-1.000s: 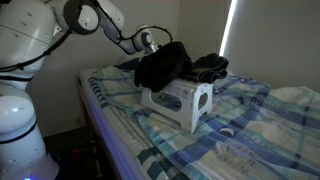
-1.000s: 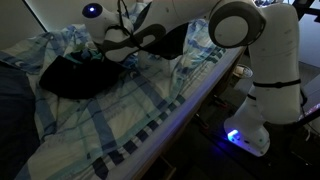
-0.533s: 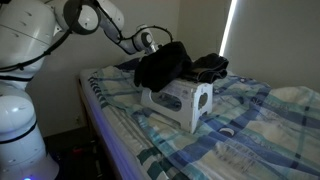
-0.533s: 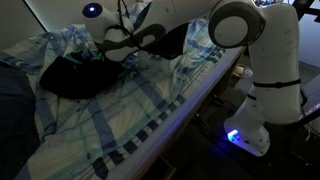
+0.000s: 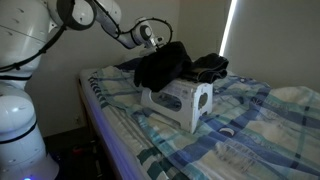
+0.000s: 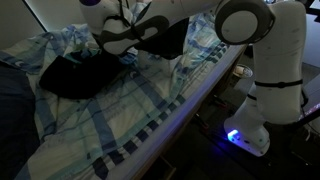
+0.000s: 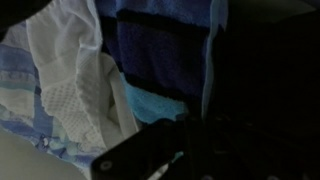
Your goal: Pick up the striped cloth from the left side of the bed and place it on the white stool
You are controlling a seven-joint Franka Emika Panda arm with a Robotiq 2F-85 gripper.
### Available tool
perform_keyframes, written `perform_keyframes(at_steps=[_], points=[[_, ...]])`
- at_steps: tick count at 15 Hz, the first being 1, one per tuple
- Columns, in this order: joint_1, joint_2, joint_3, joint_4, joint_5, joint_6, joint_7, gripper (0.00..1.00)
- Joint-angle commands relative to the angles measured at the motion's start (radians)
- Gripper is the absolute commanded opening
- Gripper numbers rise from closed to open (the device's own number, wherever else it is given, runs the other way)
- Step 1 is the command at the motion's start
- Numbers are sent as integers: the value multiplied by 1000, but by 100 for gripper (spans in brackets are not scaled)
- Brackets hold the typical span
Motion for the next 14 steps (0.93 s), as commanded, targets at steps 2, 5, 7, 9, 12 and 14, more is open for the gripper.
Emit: perform_keyframes(at_steps=[2,5,7,9,12,14], points=[[2,-111,-4,-49,-28,-48,42,6],[-9,-132,7,-39,-22,-77,21,14],[-13,-127,14,-26,-21,-109,-4,12],[-12,-126,17,-20,-36,-137,-19,6],[-8,-118,19,-11,-73,-168,-22,2],[-12,-110,31,0,-55,-213,-35,21]])
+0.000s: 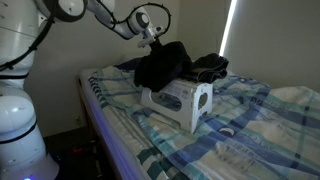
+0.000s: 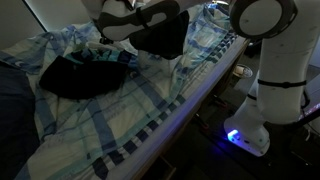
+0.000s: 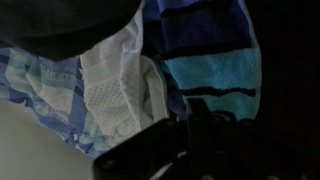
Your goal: Pick up the striped cloth from the left side of the bed and place it on the white stool
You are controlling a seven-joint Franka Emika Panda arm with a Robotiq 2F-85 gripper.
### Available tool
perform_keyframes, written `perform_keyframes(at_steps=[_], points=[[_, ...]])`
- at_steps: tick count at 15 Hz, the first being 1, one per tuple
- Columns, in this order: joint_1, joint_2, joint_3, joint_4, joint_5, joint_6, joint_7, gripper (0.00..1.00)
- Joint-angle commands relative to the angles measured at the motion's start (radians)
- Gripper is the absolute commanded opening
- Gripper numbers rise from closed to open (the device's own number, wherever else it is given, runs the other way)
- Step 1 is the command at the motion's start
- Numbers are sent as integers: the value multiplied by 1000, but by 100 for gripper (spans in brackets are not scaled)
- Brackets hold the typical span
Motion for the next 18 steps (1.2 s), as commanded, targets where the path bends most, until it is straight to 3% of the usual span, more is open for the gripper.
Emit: perform_keyframes(at_steps=[1,5,11,14,18], points=[[-12,3,29,11,9,-92,-35,28],[-16,18,57,-13,47,-233,-60,56],[-39,53,72,-56,120,-269,-84,98],[-46,71,66,-63,117,-263,-76,100],[-53,91,60,-54,109,-266,-70,66]])
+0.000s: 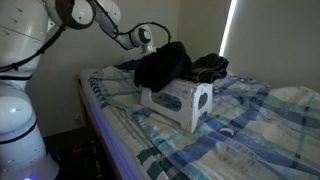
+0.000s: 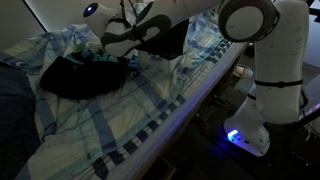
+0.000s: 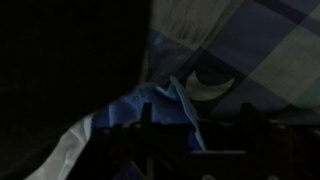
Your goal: Pick up the striped cloth from the left side of the bed and place it on the white stool
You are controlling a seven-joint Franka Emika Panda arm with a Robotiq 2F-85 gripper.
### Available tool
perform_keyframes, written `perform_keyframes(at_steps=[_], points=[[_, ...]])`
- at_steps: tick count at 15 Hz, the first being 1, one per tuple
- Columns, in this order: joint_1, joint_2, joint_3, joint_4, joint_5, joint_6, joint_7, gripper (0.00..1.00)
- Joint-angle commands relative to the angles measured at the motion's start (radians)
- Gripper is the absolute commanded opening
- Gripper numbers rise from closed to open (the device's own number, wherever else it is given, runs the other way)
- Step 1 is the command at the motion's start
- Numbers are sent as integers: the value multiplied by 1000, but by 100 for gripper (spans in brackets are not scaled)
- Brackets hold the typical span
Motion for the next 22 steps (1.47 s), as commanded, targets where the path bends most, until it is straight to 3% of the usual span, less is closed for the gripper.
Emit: perform_keyframes(at_steps=[1,7,11,16,17,18,22], points=[[-13,6,6,2,3,-15,-10,57],[-14,17,2,-2,-2,-16,-7,12],[-13,7,0,-10,-11,-11,-1,1],[-11,3,0,-10,-14,-15,1,6],[-11,7,0,-8,-12,-18,1,32],[-12,12,1,-4,-9,-22,0,32],[-15,18,2,5,-4,-26,-8,61]])
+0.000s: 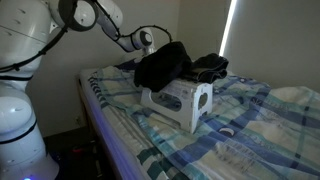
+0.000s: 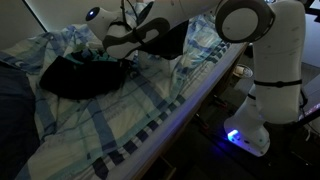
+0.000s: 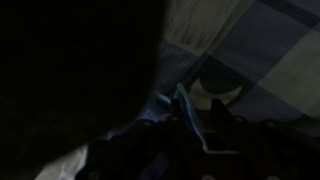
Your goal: Pick up the striped cloth from the left side of the bed and place it on the white stool
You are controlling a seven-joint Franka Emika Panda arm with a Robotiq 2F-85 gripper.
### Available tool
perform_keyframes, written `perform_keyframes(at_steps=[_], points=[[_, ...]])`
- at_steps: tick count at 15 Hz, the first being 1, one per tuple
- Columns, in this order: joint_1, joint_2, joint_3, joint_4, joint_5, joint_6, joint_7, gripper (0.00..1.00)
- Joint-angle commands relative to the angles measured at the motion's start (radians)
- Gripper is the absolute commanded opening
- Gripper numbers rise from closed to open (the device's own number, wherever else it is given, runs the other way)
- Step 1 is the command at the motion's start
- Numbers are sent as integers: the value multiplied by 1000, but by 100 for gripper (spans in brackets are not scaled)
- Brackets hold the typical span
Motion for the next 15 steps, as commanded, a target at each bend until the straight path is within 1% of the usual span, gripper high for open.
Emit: perform_keyframes(at_steps=[1,4,5,6,8,10,11,13,14,15], points=[[-7,-3,2,9,3,-25,-12,68],[-9,9,4,26,9,-30,-20,92],[-9,15,5,36,10,-34,-24,94],[-9,21,4,44,10,-38,-24,98],[-9,35,4,60,13,-44,-26,100],[-10,49,4,76,18,-53,-28,95],[-9,57,4,85,20,-57,-29,95],[-8,80,2,108,20,-70,-31,92],[-7,92,0,121,20,-76,-29,69],[-6,104,-2,132,20,-80,-27,68]])
